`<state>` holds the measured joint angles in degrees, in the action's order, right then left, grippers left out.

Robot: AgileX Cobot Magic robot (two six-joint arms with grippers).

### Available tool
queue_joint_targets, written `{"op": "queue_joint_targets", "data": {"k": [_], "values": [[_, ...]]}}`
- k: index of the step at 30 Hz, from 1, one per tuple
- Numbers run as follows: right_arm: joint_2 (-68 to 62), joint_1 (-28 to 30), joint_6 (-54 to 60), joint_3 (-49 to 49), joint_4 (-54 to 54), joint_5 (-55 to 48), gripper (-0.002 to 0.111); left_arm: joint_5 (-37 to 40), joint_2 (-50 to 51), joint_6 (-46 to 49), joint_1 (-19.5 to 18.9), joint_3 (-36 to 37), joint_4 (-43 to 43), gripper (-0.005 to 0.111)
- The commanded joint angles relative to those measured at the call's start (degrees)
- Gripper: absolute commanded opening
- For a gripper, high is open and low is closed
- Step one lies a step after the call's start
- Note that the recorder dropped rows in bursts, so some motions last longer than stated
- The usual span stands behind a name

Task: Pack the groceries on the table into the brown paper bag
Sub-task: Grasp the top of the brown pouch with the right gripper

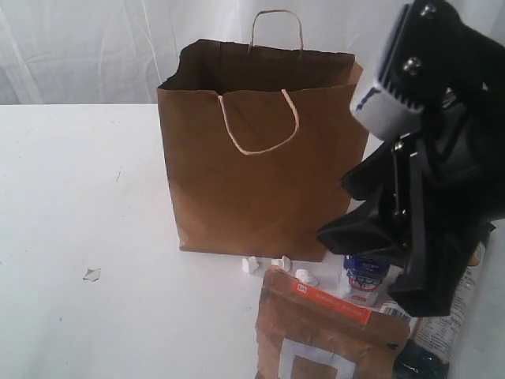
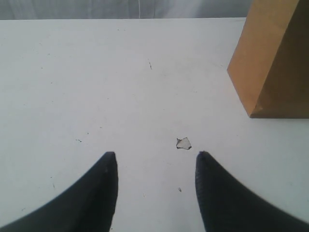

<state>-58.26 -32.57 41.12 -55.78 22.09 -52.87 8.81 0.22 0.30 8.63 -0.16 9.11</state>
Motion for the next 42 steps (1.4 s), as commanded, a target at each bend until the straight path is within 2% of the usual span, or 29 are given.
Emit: {"op": "queue_joint_targets", "data": {"k": [1,7,18,23,29,34,39,42], "values": [[-1.6,0.0,-0.3,-0.1,0.7,-1.9,0.060,0.3,-0.2,0.2,-0.2,0.2,0.6,0.053],[-4.6,-0.3,0.2,-0.1,1.4,-5.9,0.060,0.3,-0.2,0.2,-0.2,0.2,0.6,0.053],[-8.5,-6.5,0.2,-0.2,1.1,-7.1,0.060,0.3,-0.2,0.2,-0.2,0.2,0.6,0.053],[-12.9,-6.5,0.2,-0.2,-3.9,-6.6,0.060,0.3,-0.2,0.2,-0.2,0.2,0.6,0.053],[-21.3,-6.3,0.2,-0.2,-4.3,-5.3,0.059,0.3,-0.2,0.2,-0.2,0.2,0.6,0.053],[-25.3,-6.3,-0.6,-0.2,-4.3,-5.3,0.031,0.3,-0.2,0.2,-0.2,0.2,0.6,0.053],[-23.5,-6.2,-3.6,-0.2,-4.0,-5.0,0.000,0.3,-0.2,0.2,-0.2,0.2,0.6,0.053],[-20.2,-6.2,-5.5,-0.2,-4.1,-4.9,0.000,0.3,-0.2,0.2,-0.2,0.2,0.6,0.053]]}}
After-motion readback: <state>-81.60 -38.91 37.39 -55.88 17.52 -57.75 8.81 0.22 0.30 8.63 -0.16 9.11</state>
